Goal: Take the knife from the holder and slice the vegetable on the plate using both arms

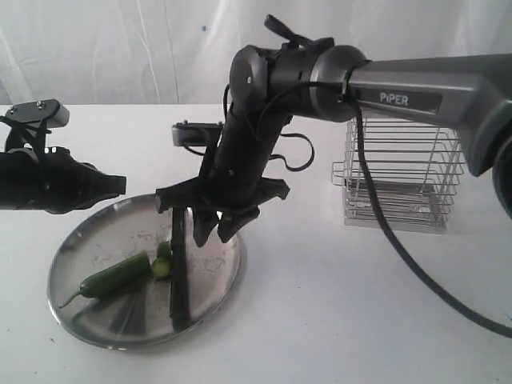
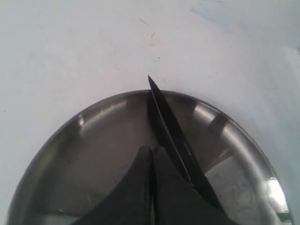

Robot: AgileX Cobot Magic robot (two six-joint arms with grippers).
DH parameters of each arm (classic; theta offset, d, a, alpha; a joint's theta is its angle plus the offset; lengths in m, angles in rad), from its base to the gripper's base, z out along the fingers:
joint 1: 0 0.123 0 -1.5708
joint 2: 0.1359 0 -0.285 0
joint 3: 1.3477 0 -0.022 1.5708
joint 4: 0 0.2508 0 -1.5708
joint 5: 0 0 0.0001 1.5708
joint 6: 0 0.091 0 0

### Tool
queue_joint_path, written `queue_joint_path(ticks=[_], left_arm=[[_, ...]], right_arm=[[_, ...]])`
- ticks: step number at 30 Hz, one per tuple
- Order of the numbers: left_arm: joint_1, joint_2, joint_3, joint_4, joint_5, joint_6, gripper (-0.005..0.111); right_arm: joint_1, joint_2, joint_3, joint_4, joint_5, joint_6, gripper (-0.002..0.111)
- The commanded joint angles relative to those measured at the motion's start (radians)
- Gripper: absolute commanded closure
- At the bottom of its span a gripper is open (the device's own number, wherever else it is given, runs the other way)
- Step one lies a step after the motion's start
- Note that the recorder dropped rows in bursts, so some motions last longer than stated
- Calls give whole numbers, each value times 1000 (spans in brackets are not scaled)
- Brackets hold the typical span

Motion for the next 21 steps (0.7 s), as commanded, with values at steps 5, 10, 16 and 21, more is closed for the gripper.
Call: queue_joint_path(ticks=[5,10,16,21], left_arm=[[-3,-147,7,-83,-6,-4,107],[-3,-241,7,-85,-71,-99,107],[-3,-323,8,-85,-308,-105,107],[59,-367,12,-140,-492,146,107]], right_arm=[[-151,-82,-126,43,21,-26,96],[-241,-179,-141,35,-70,-29,108],[-412,-264,-139,-104,-74,-73,108],[-704,-341,-139,16,-93,-50,108]])
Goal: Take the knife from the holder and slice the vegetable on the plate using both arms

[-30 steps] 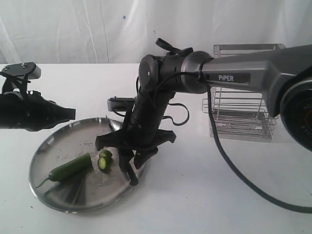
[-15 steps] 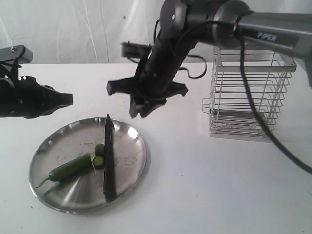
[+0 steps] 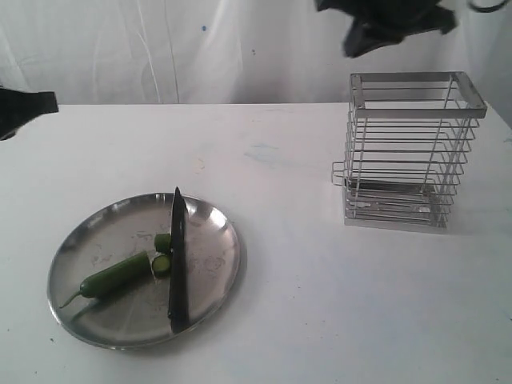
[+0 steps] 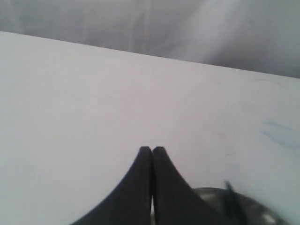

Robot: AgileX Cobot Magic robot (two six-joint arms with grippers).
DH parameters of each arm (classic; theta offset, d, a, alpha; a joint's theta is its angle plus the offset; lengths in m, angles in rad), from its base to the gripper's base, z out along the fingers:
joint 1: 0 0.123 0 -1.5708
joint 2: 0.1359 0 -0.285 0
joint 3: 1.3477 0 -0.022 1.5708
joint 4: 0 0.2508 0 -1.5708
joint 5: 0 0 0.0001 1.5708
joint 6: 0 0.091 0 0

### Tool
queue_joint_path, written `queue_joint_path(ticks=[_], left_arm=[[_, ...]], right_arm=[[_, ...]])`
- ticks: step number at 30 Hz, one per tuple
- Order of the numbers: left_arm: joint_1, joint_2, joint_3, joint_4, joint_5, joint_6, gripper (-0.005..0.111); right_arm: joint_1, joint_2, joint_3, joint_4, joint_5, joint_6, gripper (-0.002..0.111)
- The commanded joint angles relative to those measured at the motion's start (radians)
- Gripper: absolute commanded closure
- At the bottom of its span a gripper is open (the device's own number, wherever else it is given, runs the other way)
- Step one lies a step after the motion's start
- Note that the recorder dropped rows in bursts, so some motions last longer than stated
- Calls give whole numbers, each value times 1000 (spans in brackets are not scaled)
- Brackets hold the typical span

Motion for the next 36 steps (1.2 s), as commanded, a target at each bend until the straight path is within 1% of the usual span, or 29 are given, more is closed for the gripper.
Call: queue_joint_path(ticks=[1,3,5,7,9,12,15,17,20,25,27,31,34,36], left_arm=[[65,-71,17,-56,-105,264,107],[76,-124,27,-56,-105,317,107],[78,-191,37,-56,-107,356,107],[78,-264,50,-56,-107,340,107],[78,-333,62,-56,-103,291,107],[78,-453,83,-56,-67,244,107],[78,-575,108,-56,-21,254,107],[78,-648,135,-56,15,297,107],[78,-745,172,-56,52,305,107],[78,-851,217,-56,19,303,107],[78,-863,217,-56,-11,303,107],[76,-869,217,-56,-24,305,107],[72,-869,217,-56,-23,305,107],[72,-869,217,-56,-23,305,107]], right_arm=[[-282,-83,-4,98,-8,8,108],[-397,-120,-1,106,9,8,108],[-475,-164,20,77,10,8,108],[-521,-215,69,41,-31,8,108],[-534,-281,149,-4,-115,-5,108],[-534,-384,297,-5,-265,-50,108],[-510,-494,451,42,-391,-122,108],[-483,-572,547,50,-442,-165,108],[-425,-700,715,50,-528,-202,108],[-315,-998,978,47,-795,-257,108],[-301,-1109,1049,40,-831,-258,108],[-299,-1258,1178,42,-819,-256,108],[-296,-1300,1231,83,-823,-251,108],[-296,-1317,1235,81,-819,-268,108]])
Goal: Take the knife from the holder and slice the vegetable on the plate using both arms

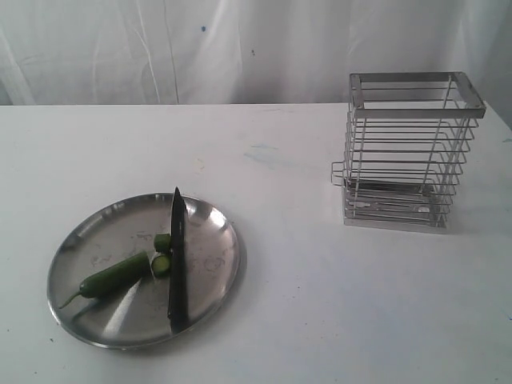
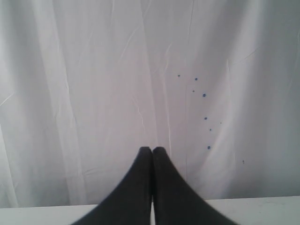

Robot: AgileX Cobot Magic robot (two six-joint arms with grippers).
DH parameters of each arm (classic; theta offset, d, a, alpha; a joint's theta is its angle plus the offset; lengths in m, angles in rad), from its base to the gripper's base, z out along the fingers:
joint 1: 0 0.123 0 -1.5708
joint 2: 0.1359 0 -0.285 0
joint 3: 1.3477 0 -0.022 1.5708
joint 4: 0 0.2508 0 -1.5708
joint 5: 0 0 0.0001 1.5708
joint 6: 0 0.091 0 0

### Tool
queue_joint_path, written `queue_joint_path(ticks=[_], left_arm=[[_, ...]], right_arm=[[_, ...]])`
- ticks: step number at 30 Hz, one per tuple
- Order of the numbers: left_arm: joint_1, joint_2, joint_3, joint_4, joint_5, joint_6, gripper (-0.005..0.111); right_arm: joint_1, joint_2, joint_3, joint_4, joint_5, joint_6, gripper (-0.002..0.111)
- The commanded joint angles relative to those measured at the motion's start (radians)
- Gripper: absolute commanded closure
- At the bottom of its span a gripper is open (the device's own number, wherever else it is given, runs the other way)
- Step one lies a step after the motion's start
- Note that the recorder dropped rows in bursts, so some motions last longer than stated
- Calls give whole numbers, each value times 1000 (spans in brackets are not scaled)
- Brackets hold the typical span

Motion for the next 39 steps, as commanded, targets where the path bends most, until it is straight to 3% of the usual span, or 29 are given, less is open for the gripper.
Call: queue_joint_path(ticks=[1,4,9,16,20,25,29,35,39], left_arm=[[-2,-10,2,-21,-8,5,107],[-2,-10,2,-21,-12,5,107],[-2,-10,2,-21,-12,5,107],[-2,-10,2,-21,-12,5,107],[-2,-10,2,-21,-7,5,107],[-2,-10,2,-21,-10,5,107],[-2,-11,2,-21,-11,5,107],[-2,-11,0,-21,-39,5,107],[-2,-11,0,-21,-36,5,107]], right_arm=[[3,-47,37,22,-6,-55,108],[3,-90,28,29,-8,-157,108],[3,-165,28,20,32,-137,108],[3,-310,22,20,-192,-206,108],[3,-397,176,14,-291,-164,108],[-41,-522,494,-200,-304,248,108],[-56,-559,661,-237,-380,281,108],[-27,-559,661,-269,168,273,108],[-20,-559,661,-274,181,277,108]])
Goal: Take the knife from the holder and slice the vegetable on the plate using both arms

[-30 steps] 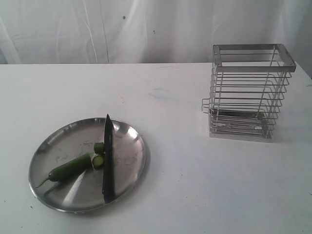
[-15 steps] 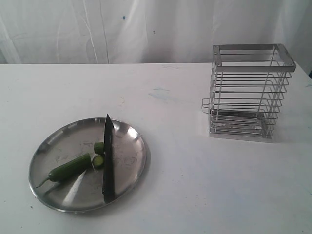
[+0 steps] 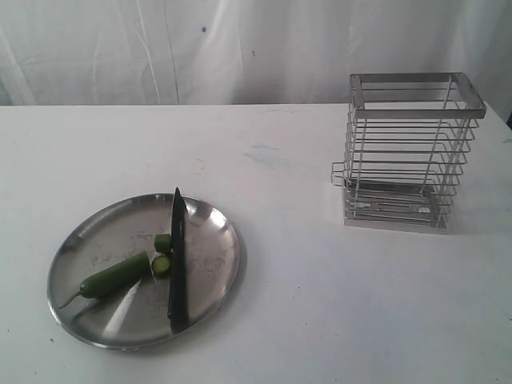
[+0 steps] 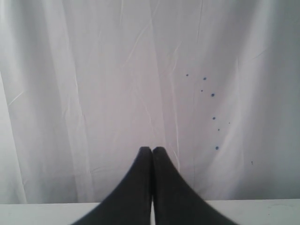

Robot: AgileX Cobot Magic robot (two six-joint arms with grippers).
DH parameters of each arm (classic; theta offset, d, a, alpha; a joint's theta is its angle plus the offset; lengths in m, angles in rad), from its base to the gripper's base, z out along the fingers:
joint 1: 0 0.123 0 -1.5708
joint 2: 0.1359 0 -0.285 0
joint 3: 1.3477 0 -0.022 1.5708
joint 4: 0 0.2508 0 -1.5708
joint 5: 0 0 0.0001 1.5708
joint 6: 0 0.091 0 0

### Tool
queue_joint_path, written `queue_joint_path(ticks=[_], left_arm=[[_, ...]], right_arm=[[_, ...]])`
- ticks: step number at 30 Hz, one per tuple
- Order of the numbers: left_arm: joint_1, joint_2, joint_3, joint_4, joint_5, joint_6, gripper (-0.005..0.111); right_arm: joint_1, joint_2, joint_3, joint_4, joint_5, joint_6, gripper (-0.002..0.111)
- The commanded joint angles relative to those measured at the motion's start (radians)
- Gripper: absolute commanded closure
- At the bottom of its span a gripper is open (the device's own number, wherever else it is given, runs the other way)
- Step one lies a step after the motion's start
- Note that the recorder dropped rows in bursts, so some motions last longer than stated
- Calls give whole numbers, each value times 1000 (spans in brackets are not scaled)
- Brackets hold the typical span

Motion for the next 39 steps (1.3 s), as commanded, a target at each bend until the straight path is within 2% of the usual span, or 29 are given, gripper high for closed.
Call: queue_joint_path(ticks=[1,23,24,25,26,27,28,29,30,32,33,34,35,36,39], left_arm=[[-2,-6,0,-21,-6,1,107],[-2,-5,0,-21,-6,1,107],[-2,-1,0,53,-2,1,107],[-2,0,0,214,-4,1,107],[-2,0,0,405,-6,1,107],[1,0,0,687,-30,-25,107],[4,0,0,899,-81,-145,107],[4,-8,-5,1044,-69,-298,107],[4,-13,-13,1176,-12,-611,107],[4,-19,-24,1429,130,-1093,107],[4,-20,-24,1639,249,-1460,107],[4,-23,-21,1771,338,-1680,107],[4,-28,-11,1861,434,-1890,107],[4,-32,13,1886,573,-2014,107],[4,-72,99,1856,783,-2208,107]], right_arm=[[7,-6,3,-1,51,7,108],[7,-6,3,8,51,7,108],[7,-6,3,8,51,7,108],[7,-6,3,8,51,7,108],[7,-6,3,8,51,7,108],[7,-6,3,8,51,7,108],[7,-6,3,8,51,7,108],[7,-6,3,8,51,7,108],[7,-6,3,8,51,7,108],[7,-6,3,8,51,7,108],[7,-6,3,8,51,7,108],[7,-6,3,8,51,7,108],[7,-6,3,8,51,7,108],[7,-6,3,8,51,7,108],[7,-6,3,8,51,7,108]])
